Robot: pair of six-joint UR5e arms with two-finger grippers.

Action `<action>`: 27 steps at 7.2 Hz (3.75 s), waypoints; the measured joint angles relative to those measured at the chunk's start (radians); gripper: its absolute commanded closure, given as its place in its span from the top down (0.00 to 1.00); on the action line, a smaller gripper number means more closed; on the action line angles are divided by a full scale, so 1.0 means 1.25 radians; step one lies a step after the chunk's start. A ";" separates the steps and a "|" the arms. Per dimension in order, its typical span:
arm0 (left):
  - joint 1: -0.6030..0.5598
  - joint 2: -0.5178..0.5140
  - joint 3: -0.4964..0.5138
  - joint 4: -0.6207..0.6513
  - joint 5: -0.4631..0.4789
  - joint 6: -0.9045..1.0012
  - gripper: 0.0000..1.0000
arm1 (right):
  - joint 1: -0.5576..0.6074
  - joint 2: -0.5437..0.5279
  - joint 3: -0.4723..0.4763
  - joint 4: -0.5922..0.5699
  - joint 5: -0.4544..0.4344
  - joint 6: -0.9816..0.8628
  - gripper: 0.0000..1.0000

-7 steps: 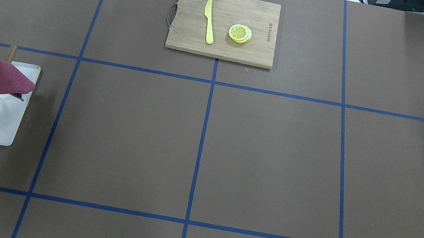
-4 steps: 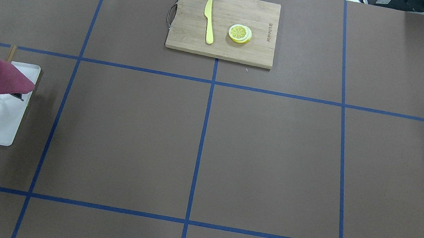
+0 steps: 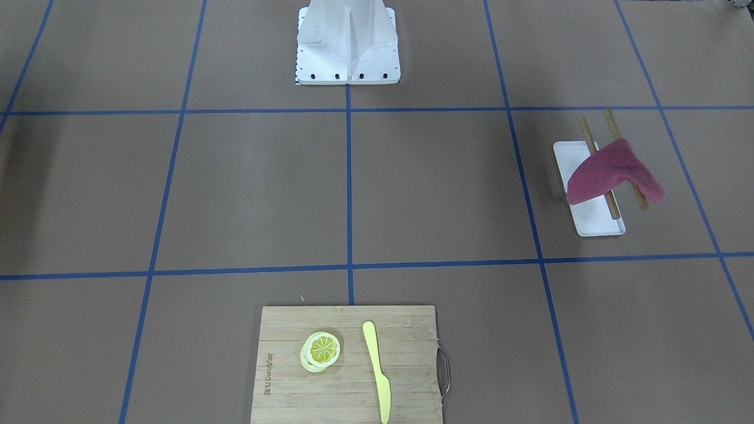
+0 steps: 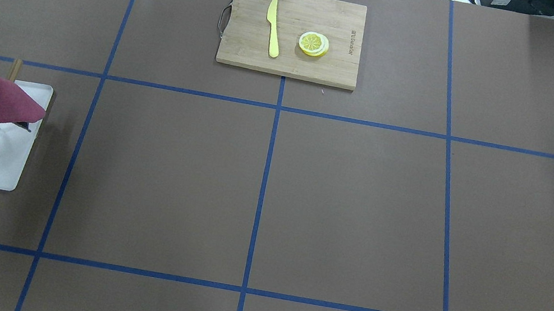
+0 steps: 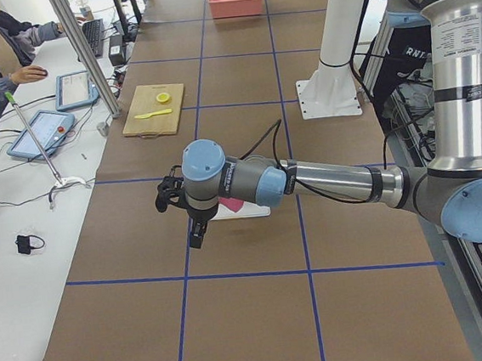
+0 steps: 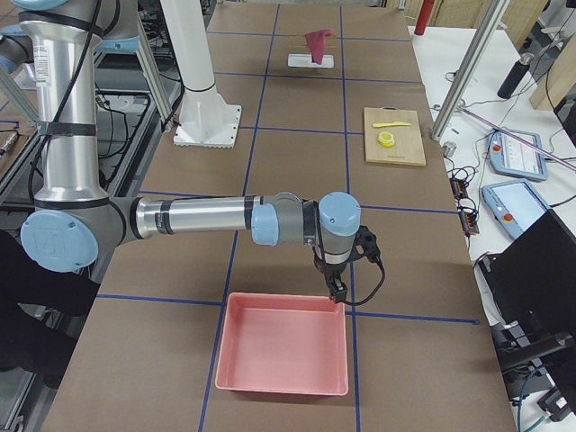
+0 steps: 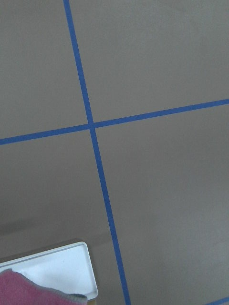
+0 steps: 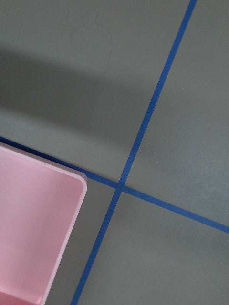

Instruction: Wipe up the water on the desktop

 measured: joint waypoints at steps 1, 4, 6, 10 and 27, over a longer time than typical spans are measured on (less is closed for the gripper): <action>0.015 -0.012 -0.007 -0.001 -0.029 -0.080 0.98 | 0.000 -0.004 0.001 0.010 0.004 0.000 1.00; 0.093 -0.060 -0.019 -0.014 -0.032 -0.269 0.98 | 0.000 -0.013 -0.001 0.019 0.030 -0.001 1.00; 0.169 -0.081 -0.039 -0.015 0.027 -0.384 0.98 | 0.000 -0.015 -0.005 0.045 0.040 0.000 1.00; 0.299 -0.078 -0.066 -0.011 0.132 -0.493 0.97 | -0.005 -0.018 -0.009 0.060 0.041 -0.001 1.00; 0.352 -0.088 -0.062 -0.006 0.159 -0.497 0.00 | -0.008 -0.020 -0.010 0.059 0.043 0.001 1.00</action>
